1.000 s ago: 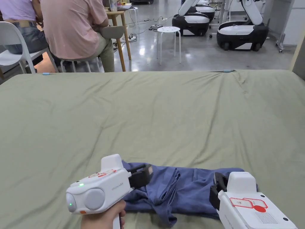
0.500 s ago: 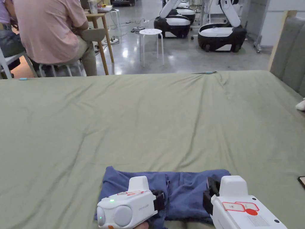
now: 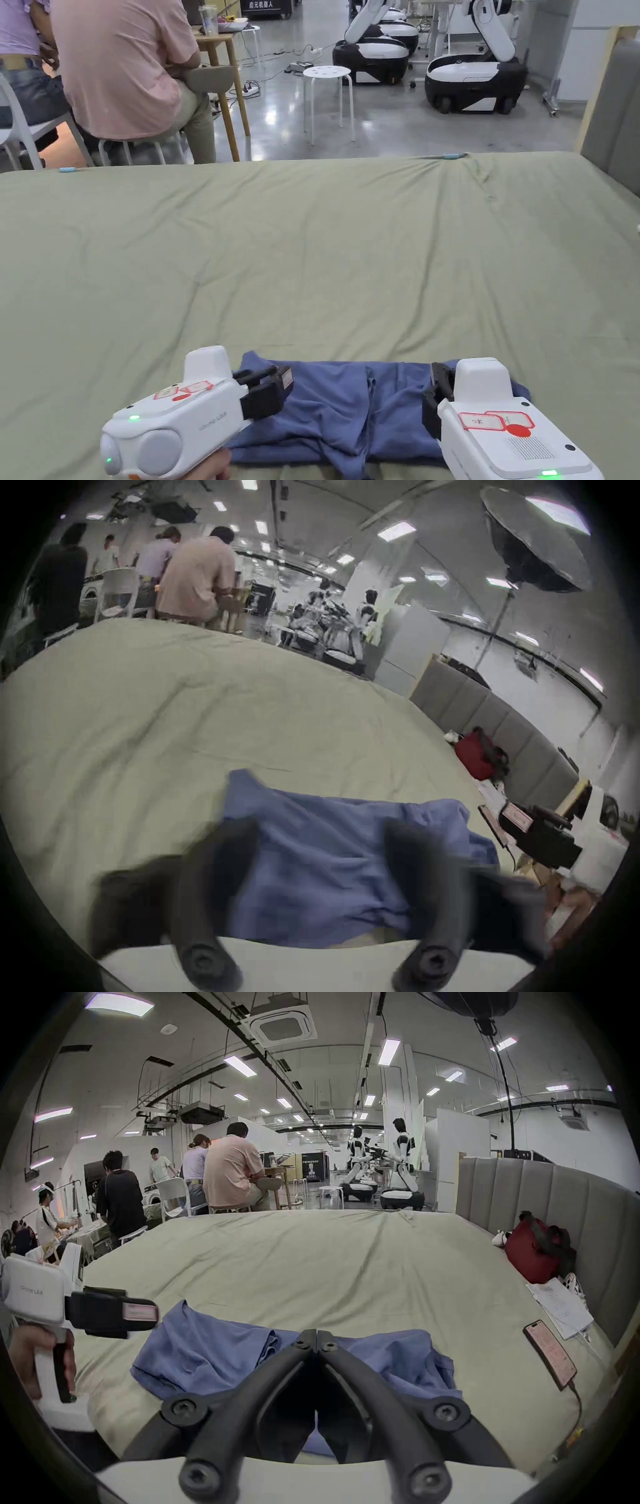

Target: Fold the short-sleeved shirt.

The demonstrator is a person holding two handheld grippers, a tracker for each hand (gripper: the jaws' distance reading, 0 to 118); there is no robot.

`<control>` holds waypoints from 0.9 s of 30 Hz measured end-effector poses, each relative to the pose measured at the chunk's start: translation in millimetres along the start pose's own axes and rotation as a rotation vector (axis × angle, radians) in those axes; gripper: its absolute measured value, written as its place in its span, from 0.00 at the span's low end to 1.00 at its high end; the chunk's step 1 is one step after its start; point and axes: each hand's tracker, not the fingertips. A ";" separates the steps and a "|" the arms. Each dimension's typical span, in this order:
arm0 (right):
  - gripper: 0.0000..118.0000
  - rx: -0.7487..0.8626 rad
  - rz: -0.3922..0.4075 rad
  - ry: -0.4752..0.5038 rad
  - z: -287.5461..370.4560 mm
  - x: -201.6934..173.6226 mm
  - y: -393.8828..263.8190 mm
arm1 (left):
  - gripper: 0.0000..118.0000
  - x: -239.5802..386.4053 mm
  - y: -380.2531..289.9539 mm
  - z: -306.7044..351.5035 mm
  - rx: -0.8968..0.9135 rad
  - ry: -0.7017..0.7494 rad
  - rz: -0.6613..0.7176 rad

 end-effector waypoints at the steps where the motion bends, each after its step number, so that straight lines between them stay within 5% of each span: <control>1: 0.00 0.000 0.004 -0.001 -0.3 -0.1 0.0 | 1.00 -14.9 0.7 1.1 0.003 0.029 0.059; 5: 0.00 -0.011 0.005 0.002 -5.6 -2.9 0.4 | 0.96 -63.9 -4.1 4.4 0.009 0.010 0.334; 7: 0.00 -0.013 0.011 0.003 -7.4 -4.8 0.9 | 0.93 -86.0 -15.2 -5.6 -0.060 -0.129 0.511; 10: 0.00 -0.013 0.014 0.004 -7.7 -5.9 2.4 | 0.61 -101.8 -45.7 -33.4 -0.054 -0.400 0.764; 12: 0.00 -0.013 0.021 0.005 -8.3 -6.2 3.7 | 0.31 -96.7 -56.1 -48.5 -0.051 -0.384 0.836; 13: 0.00 -0.013 0.027 0.002 -8.7 -5.9 4.4 | 0.20 -90.4 -58.6 -56.5 -0.051 -0.339 0.816; 16: 0.00 -0.017 0.031 -0.008 -10.2 -1.8 6.4 | 0.14 -77.6 -53.7 -65.5 -0.023 -0.291 0.767; 23: 0.00 -0.028 0.025 -0.033 -10.6 7.0 5.0 | 0.10 -78.0 -14.6 -14.9 0.118 -0.077 0.534; 27: 0.00 -0.026 0.018 -0.035 -9.3 9.5 3.3 | 0.10 -92.9 17.9 18.4 0.108 0.173 0.239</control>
